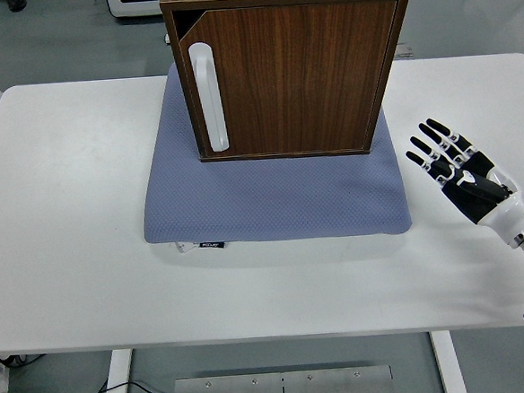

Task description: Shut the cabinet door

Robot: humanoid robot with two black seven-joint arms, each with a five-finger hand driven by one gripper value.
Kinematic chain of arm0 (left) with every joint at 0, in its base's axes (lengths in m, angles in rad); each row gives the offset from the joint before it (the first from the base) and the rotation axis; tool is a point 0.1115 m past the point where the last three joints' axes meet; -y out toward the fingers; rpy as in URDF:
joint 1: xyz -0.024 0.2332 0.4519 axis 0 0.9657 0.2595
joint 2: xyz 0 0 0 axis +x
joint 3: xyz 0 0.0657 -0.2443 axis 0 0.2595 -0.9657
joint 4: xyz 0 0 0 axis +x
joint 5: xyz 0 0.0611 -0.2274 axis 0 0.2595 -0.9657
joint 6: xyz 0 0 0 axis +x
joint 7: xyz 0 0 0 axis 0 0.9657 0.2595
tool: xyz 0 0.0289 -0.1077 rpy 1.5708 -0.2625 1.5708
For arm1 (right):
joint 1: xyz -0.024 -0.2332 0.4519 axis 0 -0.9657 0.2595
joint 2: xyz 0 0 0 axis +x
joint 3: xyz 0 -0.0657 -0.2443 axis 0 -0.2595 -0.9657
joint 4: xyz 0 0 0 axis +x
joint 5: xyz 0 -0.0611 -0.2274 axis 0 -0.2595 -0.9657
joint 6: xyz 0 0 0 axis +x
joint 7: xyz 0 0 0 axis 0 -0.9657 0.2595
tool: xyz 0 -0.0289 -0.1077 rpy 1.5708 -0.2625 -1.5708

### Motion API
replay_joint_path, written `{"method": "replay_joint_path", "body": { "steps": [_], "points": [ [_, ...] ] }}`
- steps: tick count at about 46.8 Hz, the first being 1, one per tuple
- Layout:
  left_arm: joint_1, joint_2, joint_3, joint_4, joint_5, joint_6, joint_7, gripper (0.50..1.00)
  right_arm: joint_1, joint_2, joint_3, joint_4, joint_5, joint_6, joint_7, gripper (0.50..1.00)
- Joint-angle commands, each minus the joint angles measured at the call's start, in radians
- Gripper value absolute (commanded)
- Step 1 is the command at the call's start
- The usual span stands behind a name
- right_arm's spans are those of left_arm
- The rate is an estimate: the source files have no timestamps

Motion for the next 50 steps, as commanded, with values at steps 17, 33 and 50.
{"method": "replay_joint_path", "body": {
  "steps": [17, 33, 50],
  "points": [
    [0.0, 0.0, 0.0, 0.0, 0.0, 0.0, 0.0, 1.0, 0.102, 0.097, 0.08, -0.113, 0.043, -0.139, 0.009, 1.0],
    [0.0, 0.0, 0.0, 0.0, 0.0, 0.0, 0.0, 1.0, 0.208, 0.192, 0.189, -0.312, 0.043, -0.161, 0.032, 1.0],
    [0.0, 0.0, 0.0, 0.0, 0.0, 0.0, 0.0, 1.0, 0.21, 0.193, 0.197, -0.315, 0.046, -0.159, 0.032, 1.0]
  ]
}}
